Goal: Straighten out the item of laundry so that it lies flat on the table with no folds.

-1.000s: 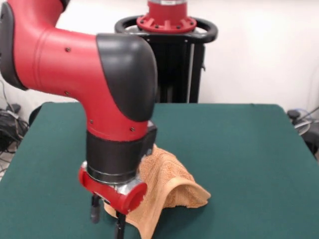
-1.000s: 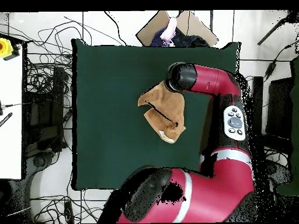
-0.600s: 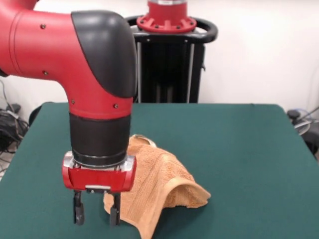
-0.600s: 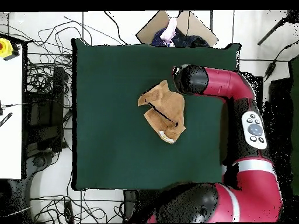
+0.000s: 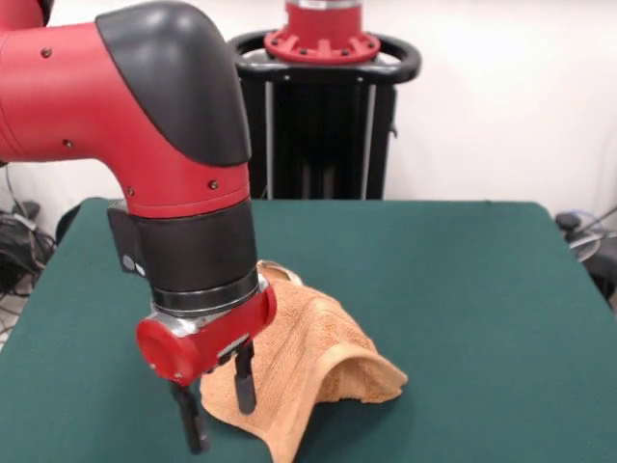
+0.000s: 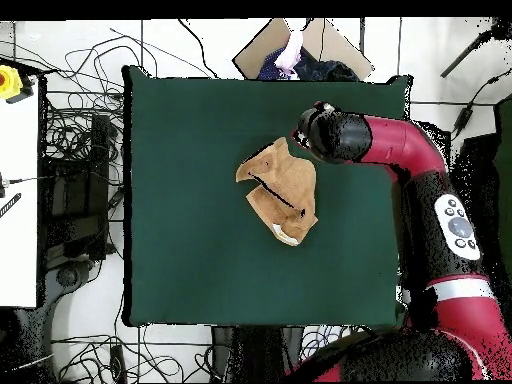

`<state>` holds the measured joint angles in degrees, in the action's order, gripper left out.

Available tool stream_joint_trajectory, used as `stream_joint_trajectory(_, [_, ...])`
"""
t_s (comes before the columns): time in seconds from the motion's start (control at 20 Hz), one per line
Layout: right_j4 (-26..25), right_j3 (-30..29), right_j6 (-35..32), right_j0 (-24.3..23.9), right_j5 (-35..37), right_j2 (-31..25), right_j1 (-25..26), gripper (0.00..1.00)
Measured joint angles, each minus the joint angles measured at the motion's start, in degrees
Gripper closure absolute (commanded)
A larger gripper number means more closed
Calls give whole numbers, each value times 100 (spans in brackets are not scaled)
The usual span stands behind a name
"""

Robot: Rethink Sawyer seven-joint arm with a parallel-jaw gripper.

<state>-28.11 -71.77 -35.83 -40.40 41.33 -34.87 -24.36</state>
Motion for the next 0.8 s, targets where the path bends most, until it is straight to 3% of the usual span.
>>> stream_joint_trajectory(0.15, [32, 27, 706, -2, 466, -31, 46, 0])
stream_joint_trajectory(0.3, [96, -59, 1536, 8, 1368, -30, 88, 0])
stream_joint_trajectory(0.8, [143, -1210, 1603, -8, 1423, -31, 45, 0])
